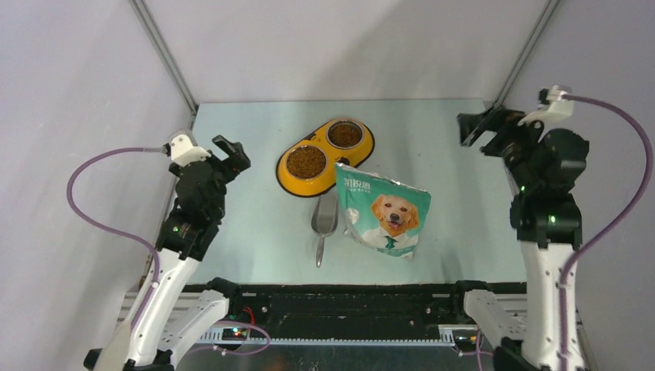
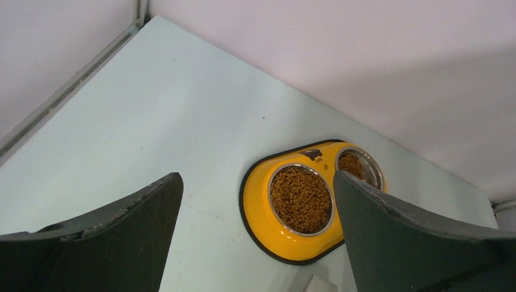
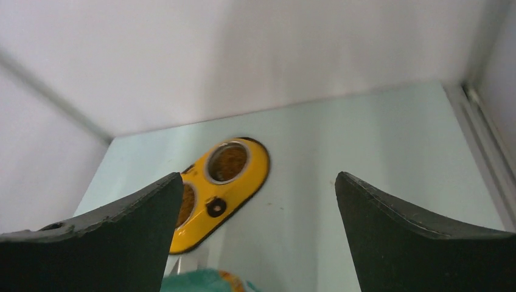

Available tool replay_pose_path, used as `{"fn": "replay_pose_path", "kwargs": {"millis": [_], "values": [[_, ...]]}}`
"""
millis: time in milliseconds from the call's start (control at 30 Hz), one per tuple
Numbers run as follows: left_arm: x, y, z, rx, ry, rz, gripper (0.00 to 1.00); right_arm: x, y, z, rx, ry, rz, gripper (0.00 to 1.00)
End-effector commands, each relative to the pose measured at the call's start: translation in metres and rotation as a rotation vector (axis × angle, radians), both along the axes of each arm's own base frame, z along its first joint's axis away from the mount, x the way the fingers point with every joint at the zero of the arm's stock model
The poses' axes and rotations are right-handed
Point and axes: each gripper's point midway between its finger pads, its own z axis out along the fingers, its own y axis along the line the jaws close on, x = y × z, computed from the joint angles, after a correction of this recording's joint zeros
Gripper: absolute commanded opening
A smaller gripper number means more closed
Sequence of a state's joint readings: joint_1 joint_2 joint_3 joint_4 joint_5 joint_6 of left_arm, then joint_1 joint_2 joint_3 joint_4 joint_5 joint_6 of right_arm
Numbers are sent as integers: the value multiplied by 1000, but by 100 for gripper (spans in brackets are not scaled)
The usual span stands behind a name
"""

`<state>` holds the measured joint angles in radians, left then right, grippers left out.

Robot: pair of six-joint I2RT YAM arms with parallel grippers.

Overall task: Serve the pet food
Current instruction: Reset both arms

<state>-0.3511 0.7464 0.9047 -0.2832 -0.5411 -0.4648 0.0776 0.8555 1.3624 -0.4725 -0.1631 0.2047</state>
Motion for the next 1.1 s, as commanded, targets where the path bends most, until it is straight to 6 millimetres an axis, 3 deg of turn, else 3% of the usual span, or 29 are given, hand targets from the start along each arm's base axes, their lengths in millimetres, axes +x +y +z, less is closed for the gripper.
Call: {"fn": "replay_pose_path", "kwargs": {"millis": [0, 33, 67, 133, 200, 233, 267, 300, 333, 367, 400, 467, 700, 1067], "values": [[1, 13, -15, -96, 62, 80, 99, 37, -62, -42, 312, 161, -201, 99], [0, 16, -23, -73, 78, 91, 99, 41, -82, -61, 354, 196, -274, 99], [0, 18, -25, -64, 76, 101, 99, 44, -94, -72, 366, 211, -319, 99], [-2, 22, -36, -53, 64, 110, 99, 45, -117, -113, 380, 288, -423, 99], [-5, 29, -51, -52, 66, 143, 99, 40, -132, -145, 358, 341, -509, 100], [-7, 34, -52, -57, 61, 169, 99, 36, -139, -152, 350, 341, -552, 100], [-8, 36, -56, -54, 71, 182, 99, 33, -140, -171, 347, 375, -570, 99], [-10, 38, -57, -60, 68, 194, 99, 29, -142, -171, 342, 355, -584, 99], [-10, 38, -62, -61, 74, 198, 99, 26, -141, -189, 341, 382, -591, 99], [-11, 38, -61, -75, 66, 201, 99, 23, -141, -186, 338, 350, -594, 99], [-11, 38, -65, -79, 68, 203, 99, 19, -140, -199, 346, 361, -601, 99], [-13, 38, -68, -102, 59, 206, 100, 14, -141, -204, 369, 339, -622, 99], [-25, 28, -65, -153, 57, 137, 99, -4, -137, -212, 371, 325, -636, 99], [-55, 24, -83, -173, 85, 70, 99, -10, -121, -211, 325, 311, -577, 99]]}}
